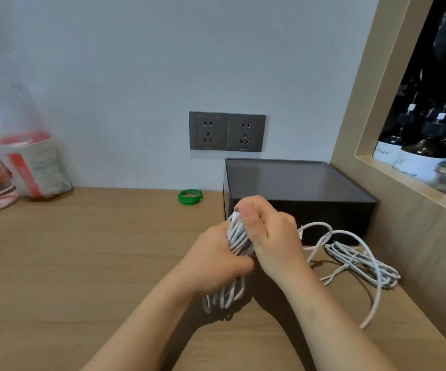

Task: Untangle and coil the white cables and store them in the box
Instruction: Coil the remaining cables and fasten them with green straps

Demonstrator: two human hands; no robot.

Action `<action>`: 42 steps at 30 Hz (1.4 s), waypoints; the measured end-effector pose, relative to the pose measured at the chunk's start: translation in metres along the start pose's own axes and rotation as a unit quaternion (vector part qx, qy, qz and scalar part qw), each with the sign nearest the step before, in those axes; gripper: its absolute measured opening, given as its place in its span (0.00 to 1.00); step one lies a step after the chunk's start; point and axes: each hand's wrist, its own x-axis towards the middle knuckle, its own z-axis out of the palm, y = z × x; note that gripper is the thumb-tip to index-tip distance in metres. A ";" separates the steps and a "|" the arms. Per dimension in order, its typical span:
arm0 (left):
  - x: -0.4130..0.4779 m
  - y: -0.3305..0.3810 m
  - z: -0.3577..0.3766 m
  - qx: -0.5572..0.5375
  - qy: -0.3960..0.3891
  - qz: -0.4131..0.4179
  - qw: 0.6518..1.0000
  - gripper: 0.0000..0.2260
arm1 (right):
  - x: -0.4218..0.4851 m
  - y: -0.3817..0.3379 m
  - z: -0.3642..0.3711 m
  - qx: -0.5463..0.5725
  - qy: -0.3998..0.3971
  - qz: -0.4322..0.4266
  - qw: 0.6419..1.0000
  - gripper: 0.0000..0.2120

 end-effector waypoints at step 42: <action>0.001 -0.010 -0.026 -0.075 0.191 -0.003 0.979 0.20 | 0.004 -0.002 -0.034 0.093 -0.205 0.129 0.966 0.09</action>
